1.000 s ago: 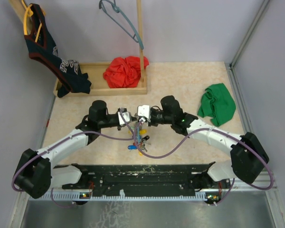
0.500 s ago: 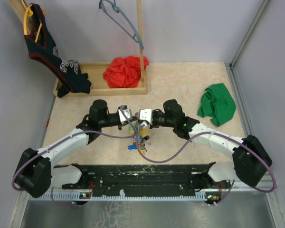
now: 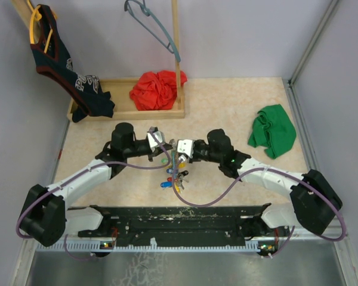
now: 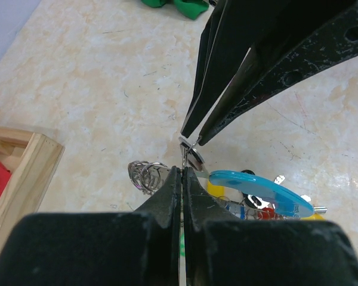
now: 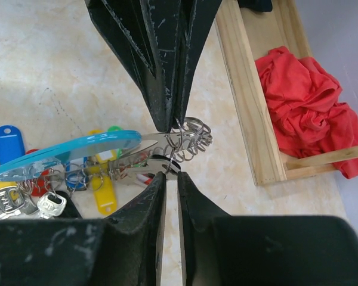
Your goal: Put the keys on the keyring
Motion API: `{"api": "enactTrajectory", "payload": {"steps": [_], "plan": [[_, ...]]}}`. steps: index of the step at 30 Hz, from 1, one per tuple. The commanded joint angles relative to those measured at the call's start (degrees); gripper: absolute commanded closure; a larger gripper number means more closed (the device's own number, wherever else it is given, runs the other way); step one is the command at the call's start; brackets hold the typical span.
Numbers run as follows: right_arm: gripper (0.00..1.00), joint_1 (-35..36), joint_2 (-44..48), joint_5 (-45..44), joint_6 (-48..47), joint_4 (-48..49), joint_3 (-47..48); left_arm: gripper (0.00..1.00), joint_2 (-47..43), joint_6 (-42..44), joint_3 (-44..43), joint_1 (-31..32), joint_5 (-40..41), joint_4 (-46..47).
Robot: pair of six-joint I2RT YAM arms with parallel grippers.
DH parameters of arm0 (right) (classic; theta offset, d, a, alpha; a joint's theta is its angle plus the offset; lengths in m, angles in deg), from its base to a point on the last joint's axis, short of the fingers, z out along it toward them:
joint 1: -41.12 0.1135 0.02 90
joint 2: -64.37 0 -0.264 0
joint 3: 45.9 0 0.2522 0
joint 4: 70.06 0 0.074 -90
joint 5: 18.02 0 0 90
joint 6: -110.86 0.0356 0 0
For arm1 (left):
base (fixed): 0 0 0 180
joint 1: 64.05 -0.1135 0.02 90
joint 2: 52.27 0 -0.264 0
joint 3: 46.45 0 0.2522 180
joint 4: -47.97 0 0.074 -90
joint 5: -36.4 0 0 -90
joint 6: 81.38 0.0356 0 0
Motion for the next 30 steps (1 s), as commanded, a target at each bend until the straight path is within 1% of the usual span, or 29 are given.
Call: {"api": "enactTrajectory", "payload": {"steps": [1, 3, 8, 11, 14, 20, 22, 25, 30], "plan": [[0.83, -0.22, 2.15, 0.70, 1.92, 6.83, -0.96, 1.00, -0.02, -0.74, -1.55, -0.33, -1.90, 3.03], [0.80, -0.88, 2.53, 1.93, 2.56, 6.92, -0.96, 1.00, 0.01, -0.67, -1.37, -0.33, -2.17, 3.37], [0.78, -1.12, 2.28, 3.76, 3.83, 8.42, -0.83, 1.00, -0.02, -0.78, -1.35, -0.33, -2.48, 3.56], [0.72, -1.12, 1.82, 5.43, 5.08, 8.94, -0.59, 1.00, -0.15, -1.07, -1.41, -0.32, -2.40, 3.74], [0.68, -1.12, 1.89, 5.82, 5.87, 8.63, -0.57, 1.00, -0.08, -1.28, -1.35, -0.34, -2.33, 3.95], [0.62, -1.12, 4.96, 1.32, 8.79, 6.32, -2.31, 1.00, -0.11, -1.68, -1.35, -0.33, -1.34, 4.04], [0.61, -1.12, 5.78, 1.55, 11.11, 5.92, -2.56, 1.00, -0.11, -1.90, -1.42, -0.29, -1.16, 4.23], [0.59, -0.80, 5.69, 1.54, 14.24, 9.61, -4.07, 1.00, 0.01, -2.34, -1.35, -0.36, -0.92, 4.60], [0.59, 0.52, 3.24, 0.47, 15.21, 13.49, -4.62, 1.00, 0.08, -3.16, -1.44, -0.33, -0.68, 5.10]]}}
